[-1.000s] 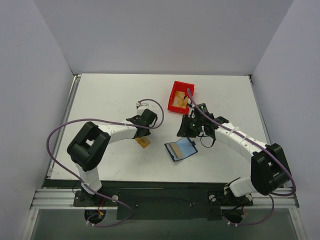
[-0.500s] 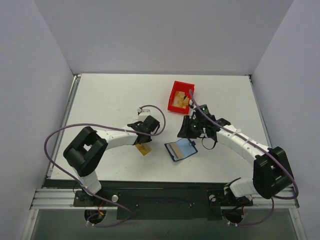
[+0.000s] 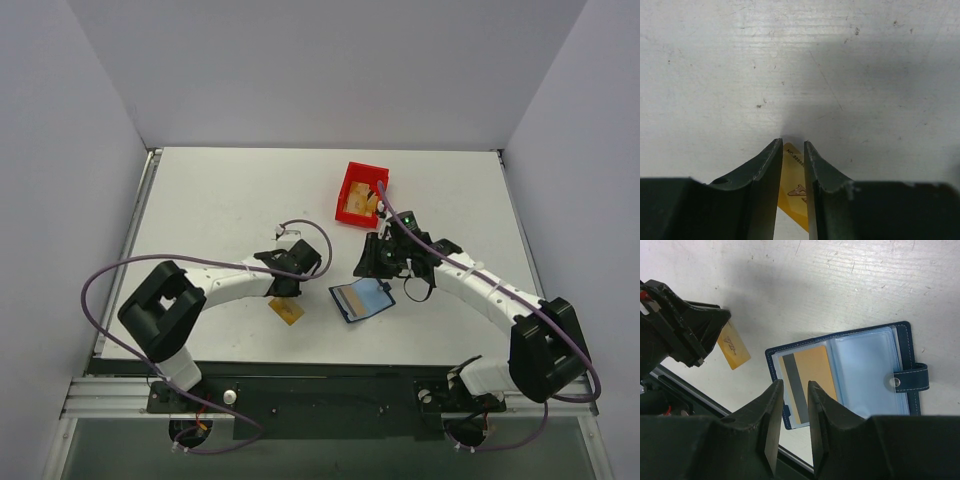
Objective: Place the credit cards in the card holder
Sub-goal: Move the credit card to the center of the board.
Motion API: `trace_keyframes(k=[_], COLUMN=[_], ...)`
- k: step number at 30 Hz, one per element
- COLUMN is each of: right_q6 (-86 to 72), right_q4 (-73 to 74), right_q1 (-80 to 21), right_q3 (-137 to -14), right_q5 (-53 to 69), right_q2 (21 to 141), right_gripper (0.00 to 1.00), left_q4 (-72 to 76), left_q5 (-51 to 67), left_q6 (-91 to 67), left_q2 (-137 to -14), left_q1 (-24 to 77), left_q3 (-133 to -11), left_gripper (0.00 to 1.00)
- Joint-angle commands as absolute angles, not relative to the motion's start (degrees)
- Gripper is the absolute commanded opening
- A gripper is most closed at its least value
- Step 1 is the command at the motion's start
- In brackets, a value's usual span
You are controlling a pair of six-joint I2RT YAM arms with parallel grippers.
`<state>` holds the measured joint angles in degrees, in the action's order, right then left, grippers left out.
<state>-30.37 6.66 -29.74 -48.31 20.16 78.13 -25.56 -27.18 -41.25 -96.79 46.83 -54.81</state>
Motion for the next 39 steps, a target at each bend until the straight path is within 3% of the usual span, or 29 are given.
trace_keyframes(k=[1,14,31,39], right_q6=[-30.8,-26.2,-25.1,-27.3], right_q4=[6.1,7.1,1.0,2.0], right_q1=[-30.2,-38.0,-46.2,-46.1], right_q3=[-47.8,-53.1,-62.0,-61.3], right_q5=[19.2,18.8,20.7,13.9], right_q2=[76.4,79.9,98.3,100.6], right_gripper=[0.23,0.27,0.28,0.25], left_q4=[-29.0,-23.7,-20.8,-18.4], left_q5=[-27.2,-21.9,-19.8,-16.7], left_q6=[-40.6,-38.1,-39.4,-40.9], left_q2=[-92.3,-85.5,-86.9,-88.2], left_q1=[46.3,36.7,36.6,36.6], left_q3=[-58.3,-53.8,-49.5,-47.3], left_gripper=[0.34,0.35,0.35,0.33])
